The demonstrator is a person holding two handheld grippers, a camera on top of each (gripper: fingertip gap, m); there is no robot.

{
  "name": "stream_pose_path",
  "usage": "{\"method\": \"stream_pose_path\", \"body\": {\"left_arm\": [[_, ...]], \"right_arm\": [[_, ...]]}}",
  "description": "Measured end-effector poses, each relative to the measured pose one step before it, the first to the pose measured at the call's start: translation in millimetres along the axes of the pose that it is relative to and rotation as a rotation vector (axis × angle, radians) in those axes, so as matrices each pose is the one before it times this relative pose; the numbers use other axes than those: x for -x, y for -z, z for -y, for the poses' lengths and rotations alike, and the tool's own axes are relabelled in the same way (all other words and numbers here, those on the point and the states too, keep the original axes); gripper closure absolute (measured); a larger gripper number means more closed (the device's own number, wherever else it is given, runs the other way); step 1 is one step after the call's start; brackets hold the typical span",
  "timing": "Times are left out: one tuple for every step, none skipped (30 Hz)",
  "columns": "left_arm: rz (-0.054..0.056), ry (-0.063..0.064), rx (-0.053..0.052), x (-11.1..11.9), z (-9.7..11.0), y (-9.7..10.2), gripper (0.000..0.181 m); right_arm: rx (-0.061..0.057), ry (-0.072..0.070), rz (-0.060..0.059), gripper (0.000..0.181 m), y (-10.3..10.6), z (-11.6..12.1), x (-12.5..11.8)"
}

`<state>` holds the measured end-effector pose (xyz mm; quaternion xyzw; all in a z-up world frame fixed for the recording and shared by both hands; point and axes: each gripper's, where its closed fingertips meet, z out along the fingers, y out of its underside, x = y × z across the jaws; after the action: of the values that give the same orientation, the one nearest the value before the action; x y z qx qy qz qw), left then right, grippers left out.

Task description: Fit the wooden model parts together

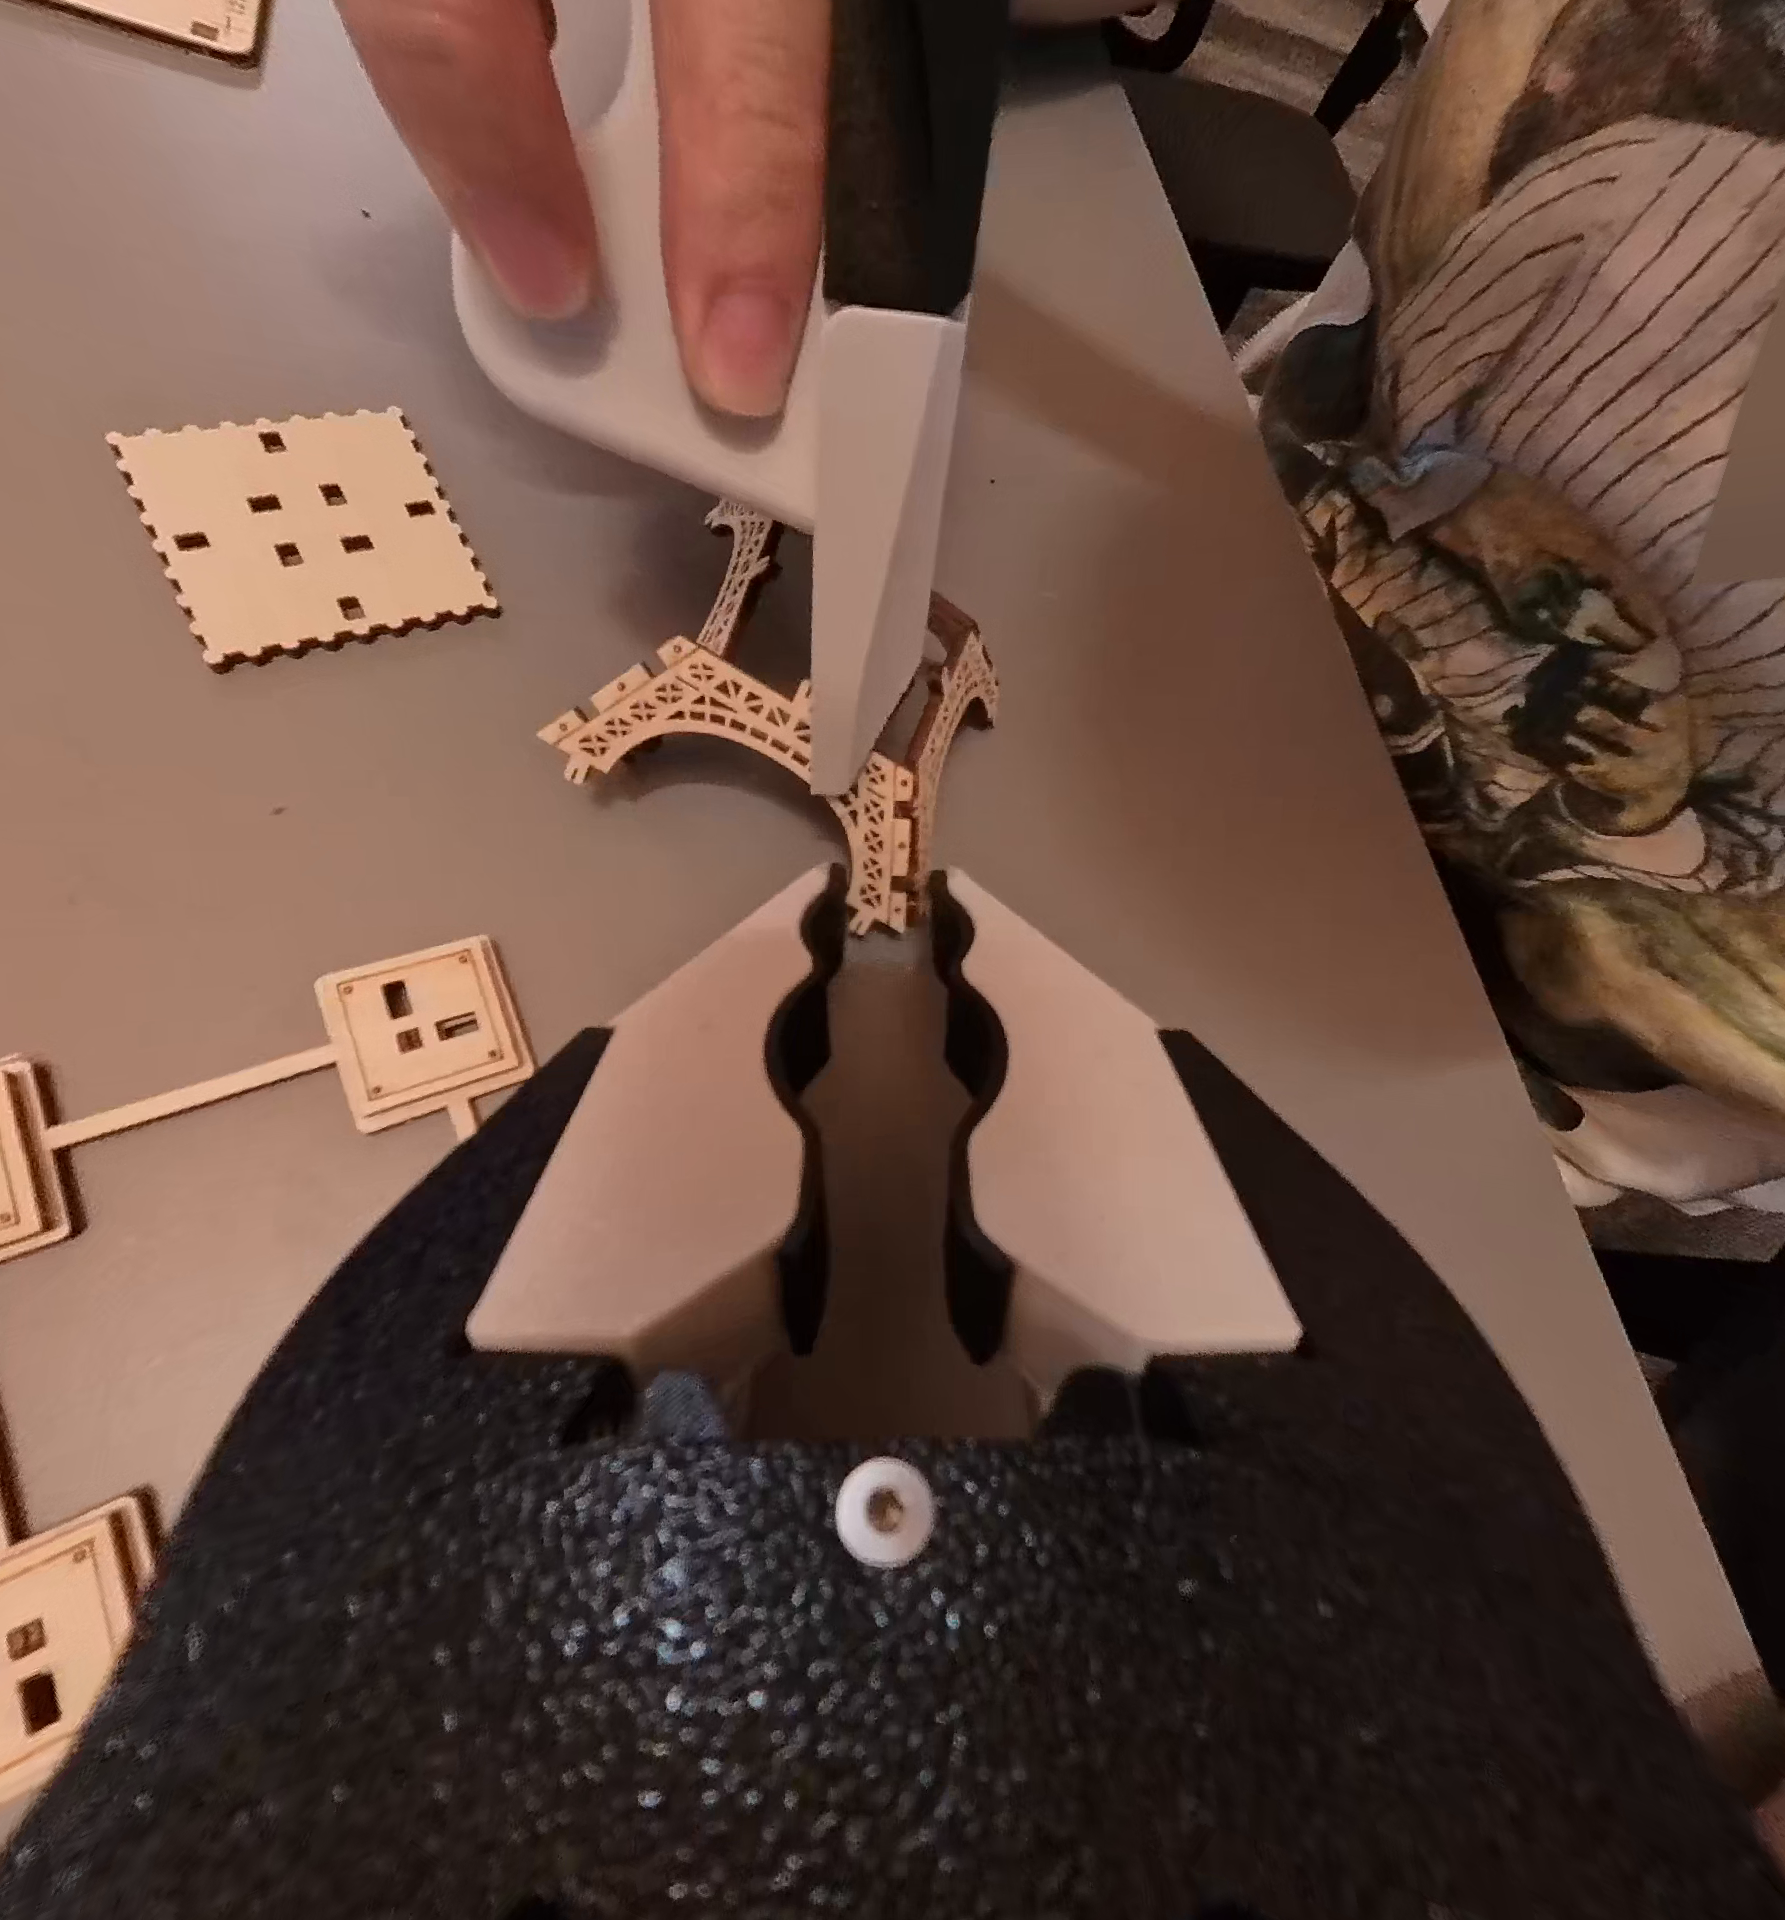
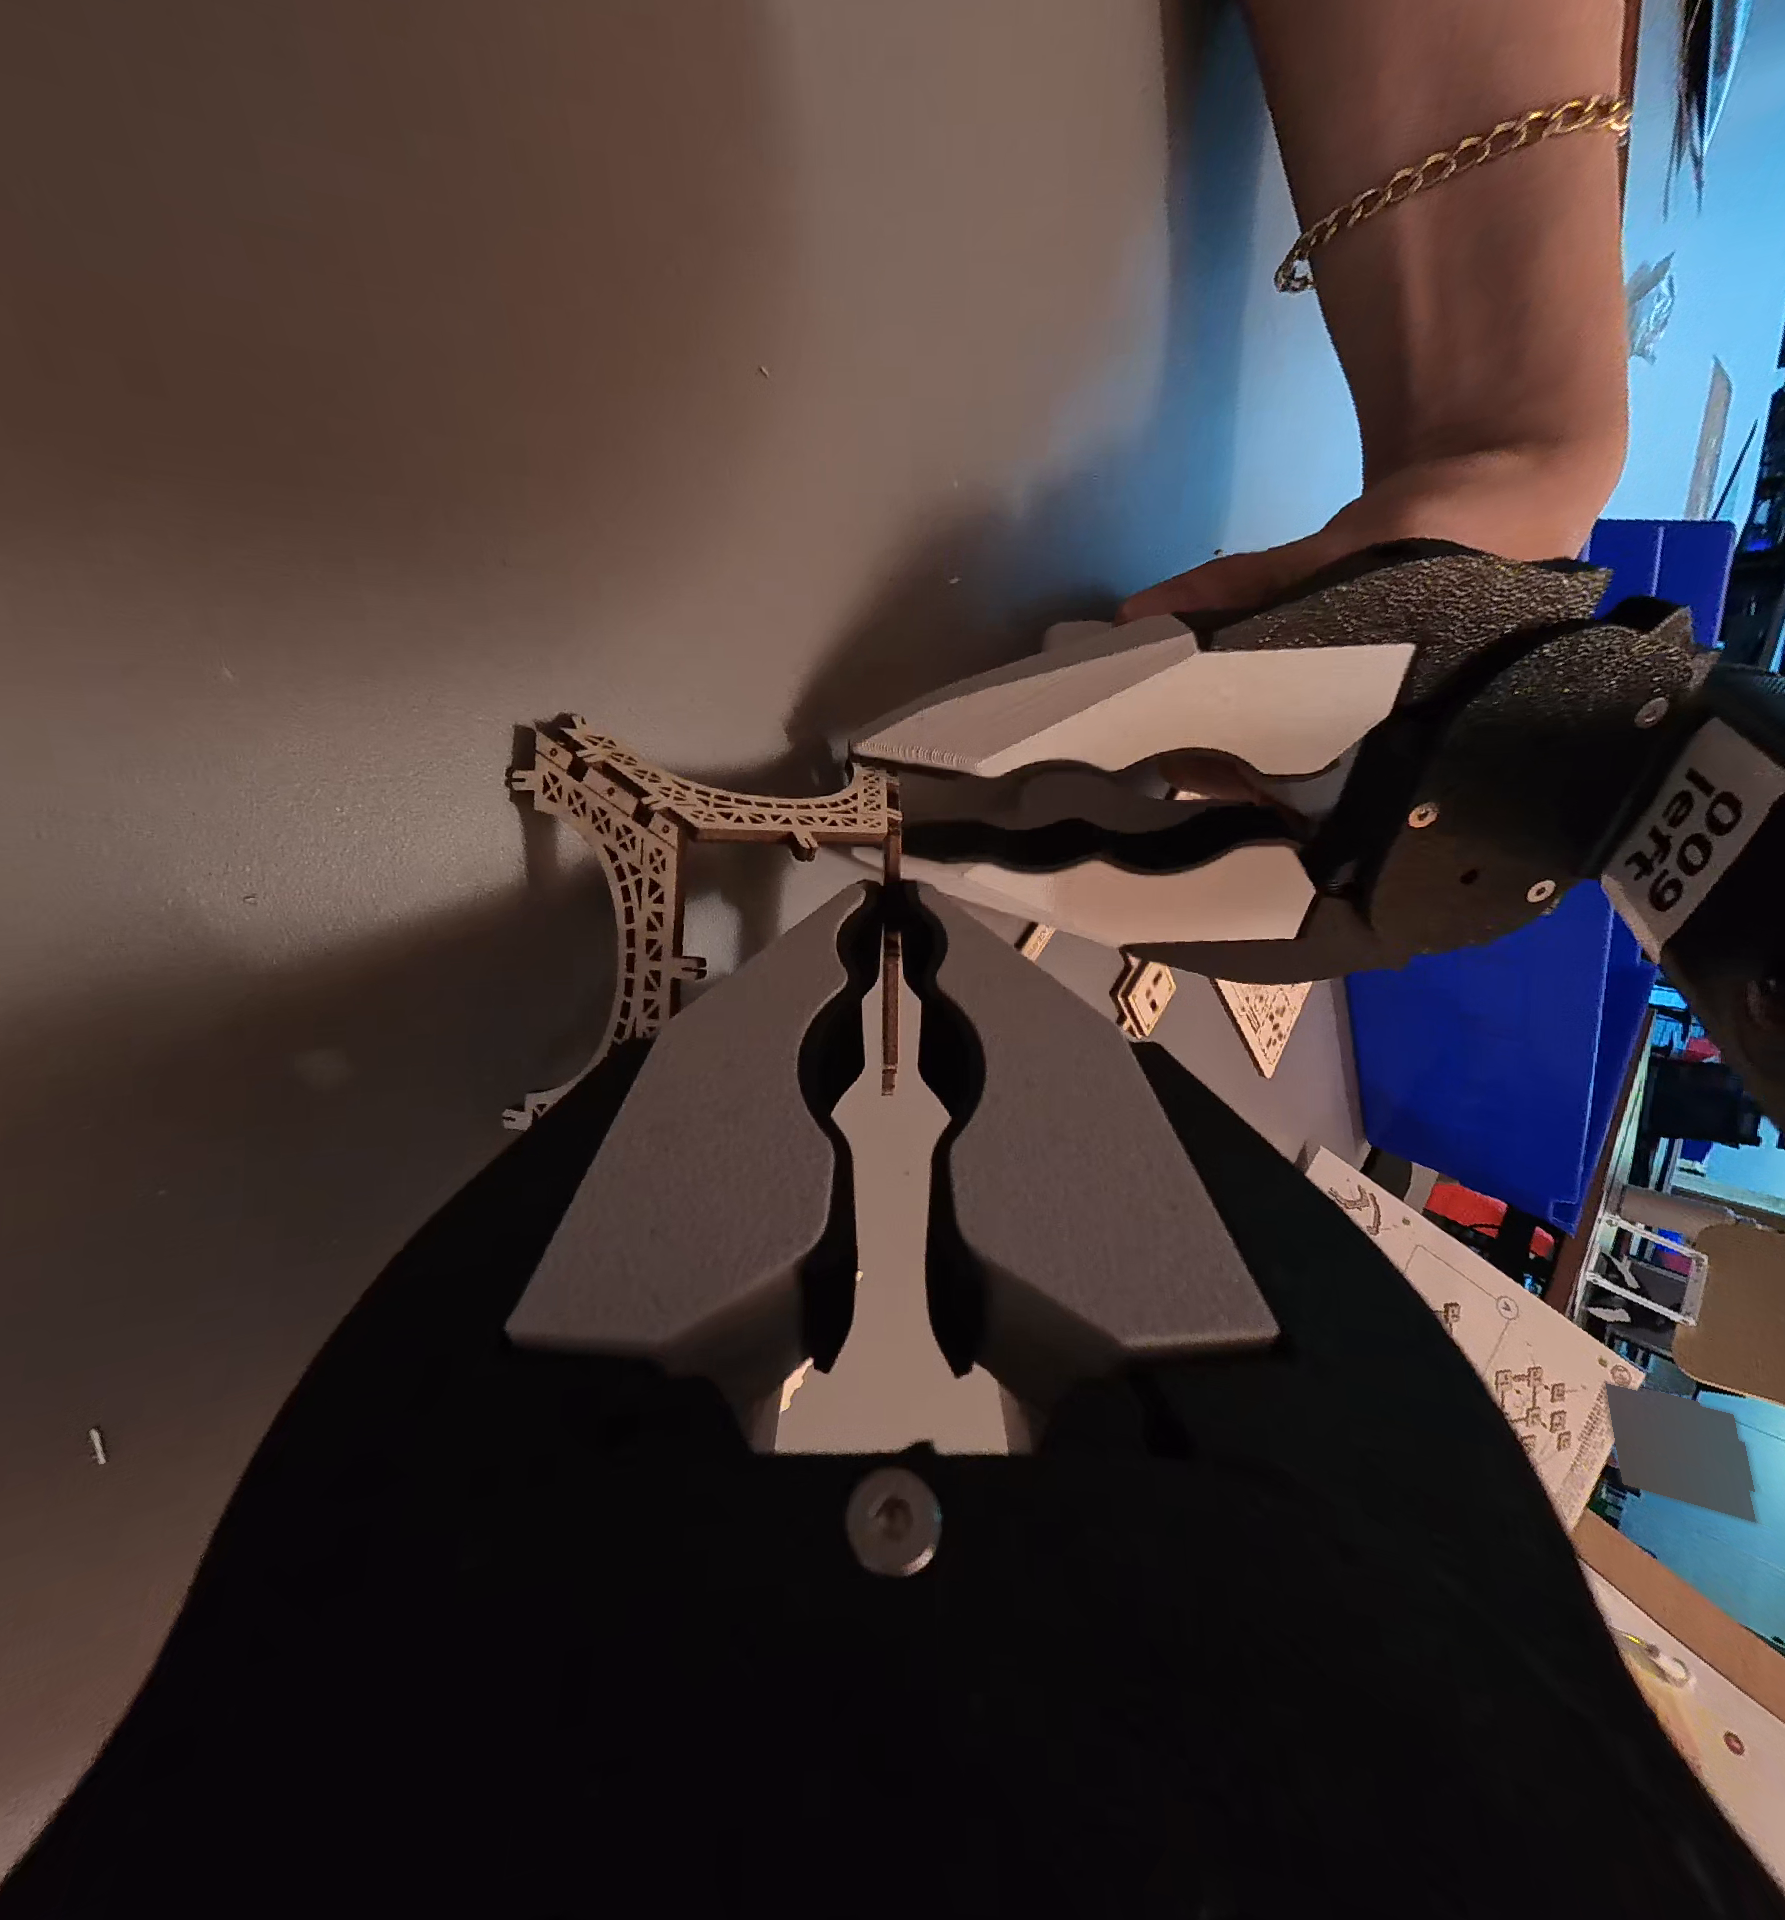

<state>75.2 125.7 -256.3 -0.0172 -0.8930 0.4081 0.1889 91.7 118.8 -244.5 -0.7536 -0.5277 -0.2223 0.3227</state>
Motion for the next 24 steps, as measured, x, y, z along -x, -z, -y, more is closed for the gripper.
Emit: {"method": "stream_pose_path", "body": {"left_arm": [[0.0003,-0.0015,-0.0016,-0.17,0.29,0.14,0.168],[-0.0009,0.0016,-0.0025,0.07,0.34,0.17,0.168],[-0.0015,0.0022,-0.0018,0.05,0.18,0.2,0.168],[-0.002,-0.0004,0.0005,-0.05,0.02,0.03,0.168],[-0.0012,-0.0052,0.0022,-0.26,0.05,-0.2,0.169],[-0.0009,-0.0085,0.0027,-0.31,0.05,-0.44,0.17],[-0.0022,-0.0113,0.0017,-0.64,0.26,-0.43,0.171],[0.0001,-0.0111,-0.0001,-0.26,0.57,-0.23,0.172],[0.0022,-0.0089,-0.0016,0.1,0.61,0.0,0.172],[-0.0012,-0.0072,-0.0028,-0.31,0.69,0.29,0.173],[-0.0024,-0.0034,-0.0031,-0.42,0.4,0.34,0.173],[-0.0031,0.0062,-0.0019,0.05,0.1,0.02,0.173],[-0.004,0.019,-0.0009,0.43,-0.03,-0.19,0.173],[-0.0039,0.0278,-0.0013,0.31,-0.24,-0.22,0.173],[0.0034,0.0089,-0.0027,0.79,-0.07,0.07,0.172],[0.0063,-0.0042,-0.0042,0.47,0.31,0.51,0.17],[-0.0012,-0.0064,-0.0021,-0.95,-0.23,0.69,0.159],[0.0023,-0.0006,-0.0005,0.2,-0.56,0.86,0.157],[0.0032,0.0037,-0.0025,0.71,-0.27,0.92,0.16],[0.0038,0.0022,-0.0005,0.82,-0.45,0.71,0.163],[0.0053,0.0023,-0.0001,0.94,-0.13,0.22,0.164],[0.002,0.0017,0.0018,0.41,-0.27,-0.23,0.164],[-0.0014,-0.0008,0.0053,-0.21,-0.64,-0.65,0.169],[0.0006,-0.0033,0.0063,-0.13,-0.7,-0.72,0.17]], "right_arm": [[0.0002,0.0005,0.0002,0.181,0.15,0.07,0.03],[0.0001,0.0001,0.0002,0.181,0.36,0.1,-0.01],[0.0014,-0.0009,0.0005,0.181,0.23,0.0,-0.1],[0.0003,0.0001,0.001,0.181,0.02,0.1,0.03],[-0.0004,0.0017,0.0013,0.181,0.04,0.46,0.14],[-0.0017,0.0013,0.0019,0.181,0.23,0.88,0.18],[-0.004,-0.0018,0.0039,0.181,0.35,1.16,0.2],[-0.0031,-0.0004,0.0036,0.181,0.69,0.81,0.13],[0.0,-0.0002,0.0012,0.181,0.63,0.27,-0.25],[-0.0005,0.0011,0.0004,0.181,0.67,0.37,-0.22],[-0.0028,0.0001,-0.0011,0.181,0.5,0.93,-0.42],[0.0001,-0.0003,0.0004,0.181,0.35,0.35,-0.02],[0.0036,0.0021,-0.0002,0.181,-0.1,-0.44,0.23],[0.0015,-0.0001,0.0,0.181,-0.24,-0.48,0.44],[-0.0004,-0.0037,-0.0005,0.181,-0.3,-0.42,0.32],[0.0001,-0.0024,0.0004,0.181,0.02,-0.82,0.38],[-0.002,-0.006,0.0057,0.181,0.23,-0.54,1.14],[0.0,-0.0043,0.0019,0.181,-0.05,-0.74,0.52],[0.0015,0.0017,-0.0012,0.181,-0.17,-0.66,0.31],[0.0047,0.0001,0.0022,0.181,-0.44,-0.71,0.67],[0.0038,0.0012,0.0017,0.181,-0.37,-0.43,0.43],[-0.0002,0.0033,-0.0016,0.181,-0.16,0.35,-0.18],[-0.003,-0.0012,0.001,0.181,0.0,0.72,0.26],[-0.0048,-0.0019,0.0012,0.181,0.16,0.94,0.17]]}}
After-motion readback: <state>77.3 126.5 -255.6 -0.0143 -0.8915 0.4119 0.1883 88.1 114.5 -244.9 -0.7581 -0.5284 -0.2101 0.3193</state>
